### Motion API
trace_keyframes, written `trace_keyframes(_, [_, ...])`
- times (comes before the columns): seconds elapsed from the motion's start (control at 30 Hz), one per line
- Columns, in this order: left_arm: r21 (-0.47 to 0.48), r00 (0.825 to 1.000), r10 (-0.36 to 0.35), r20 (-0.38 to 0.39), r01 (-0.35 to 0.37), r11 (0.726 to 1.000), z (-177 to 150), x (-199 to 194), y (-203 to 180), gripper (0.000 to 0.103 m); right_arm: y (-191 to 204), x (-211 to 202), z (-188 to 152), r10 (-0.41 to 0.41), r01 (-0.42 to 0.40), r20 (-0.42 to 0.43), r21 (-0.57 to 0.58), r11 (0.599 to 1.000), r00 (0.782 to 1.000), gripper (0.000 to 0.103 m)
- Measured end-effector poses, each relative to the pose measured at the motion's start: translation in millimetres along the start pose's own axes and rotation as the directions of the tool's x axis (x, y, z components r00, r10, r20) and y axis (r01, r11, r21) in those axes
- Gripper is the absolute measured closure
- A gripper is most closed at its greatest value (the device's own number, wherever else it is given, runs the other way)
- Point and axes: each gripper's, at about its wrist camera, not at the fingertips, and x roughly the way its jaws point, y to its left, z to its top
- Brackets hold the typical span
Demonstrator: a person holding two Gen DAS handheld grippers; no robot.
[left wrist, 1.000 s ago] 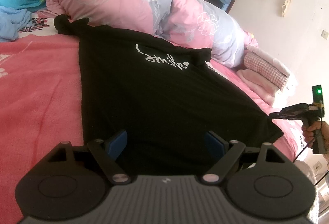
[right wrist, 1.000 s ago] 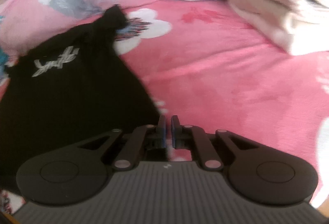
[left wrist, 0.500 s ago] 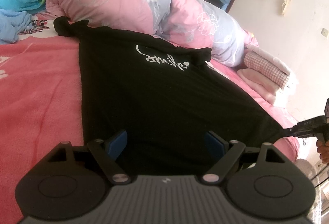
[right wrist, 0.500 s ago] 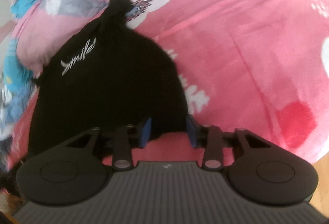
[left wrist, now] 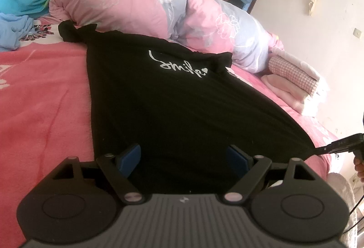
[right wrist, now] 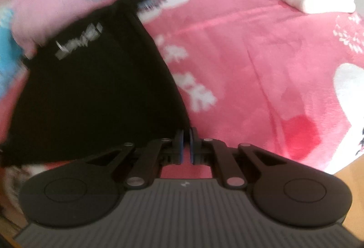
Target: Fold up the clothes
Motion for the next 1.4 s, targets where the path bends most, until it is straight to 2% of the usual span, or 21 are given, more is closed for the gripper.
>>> trace_keyframes(0.1, [-0.011, 1.000, -0.004, 0.001, 0.004, 1.000, 1, -1, 1, 0.019, -8, -6, 3, 0.008, -0.008, 0.005, 0.055, 0.998, 1.000, 0.094])
trace_keyframes(0.2, [-0.065, 1.000, -0.013, 0.021, 0.015, 0.998, 4, -6, 5, 0.019, -13, -16, 19, -0.005, 0.002, 0.040, 0.074, 0.997, 0.999, 0.089])
trace_keyframes(0.3, [-0.131, 0.998, -0.023, 0.058, 0.031, 0.991, 6, -12, 14, 0.018, -6, -16, 49, 0.079, -0.086, 0.090, 0.086, 0.993, 0.993, 0.086])
trace_keyframes(0.37, [-0.161, 0.999, -0.019, 0.045, 0.026, 0.987, 8, -9, 20, 0.018, 5, -8, 74, 0.137, -0.146, 0.115, 0.078, 0.986, 0.984, 0.083])
trace_keyframes(0.47, [-0.164, 0.999, -0.020, 0.044, 0.027, 0.986, 9, -7, 21, 0.018, 35, 21, 114, 0.189, -0.191, 0.130, -0.001, 0.982, 0.973, 0.076])
trace_keyframes(0.53, [-0.152, 0.999, -0.015, 0.040, 0.021, 0.988, 9, -5, 20, 0.018, 55, 47, 143, 0.206, -0.202, 0.126, -0.045, 0.978, 0.970, 0.075])
trace_keyframes(0.67, [-0.148, 0.999, -0.021, 0.036, 0.026, 0.989, 9, -3, 22, 0.018, 81, 110, 198, 0.202, -0.200, 0.091, -0.033, 0.979, 0.975, 0.075])
trace_keyframes(0.77, [-0.151, 0.999, -0.030, 0.034, 0.034, 0.988, 10, -2, 24, 0.018, 95, 147, 224, 0.185, -0.182, 0.074, -0.047, 0.982, 0.980, 0.075])
trace_keyframes(0.97, [-0.132, 0.999, -0.033, 0.028, 0.036, 0.991, 10, 0, 21, 0.014, 123, 192, 244, 0.135, -0.123, 0.048, -0.191, 0.974, 0.990, 0.077])
trace_keyframes(1.03, [-0.125, 0.999, -0.031, 0.027, 0.034, 0.992, 10, 1, 20, 0.013, 128, 201, 246, 0.143, -0.131, 0.040, -0.218, 0.967, 0.989, 0.080])
trace_keyframes(1.1, [-0.123, 0.999, -0.030, 0.027, 0.033, 0.992, 10, 0, 19, 0.013, 134, 208, 245, 0.155, -0.143, 0.031, -0.242, 0.960, 0.987, 0.092])
trace_keyframes(1.2, [-0.125, 0.999, -0.032, 0.027, 0.035, 0.992, 10, 0, 20, 0.013, 140, 212, 241, 0.167, -0.150, 0.043, -0.271, 0.951, 0.985, 0.099])
trace_keyframes(1.27, [-0.126, 0.999, -0.033, 0.027, 0.036, 0.991, 10, -1, 20, 0.013, 139, 208, 240, 0.171, -0.144, 0.080, -0.268, 0.953, 0.982, 0.100])
trace_keyframes(1.4, [-0.123, 0.999, -0.032, 0.026, 0.035, 0.992, 10, 0, 20, 0.013, 116, 201, 245, 0.132, -0.104, 0.154, -0.178, 0.979, 0.979, 0.100])
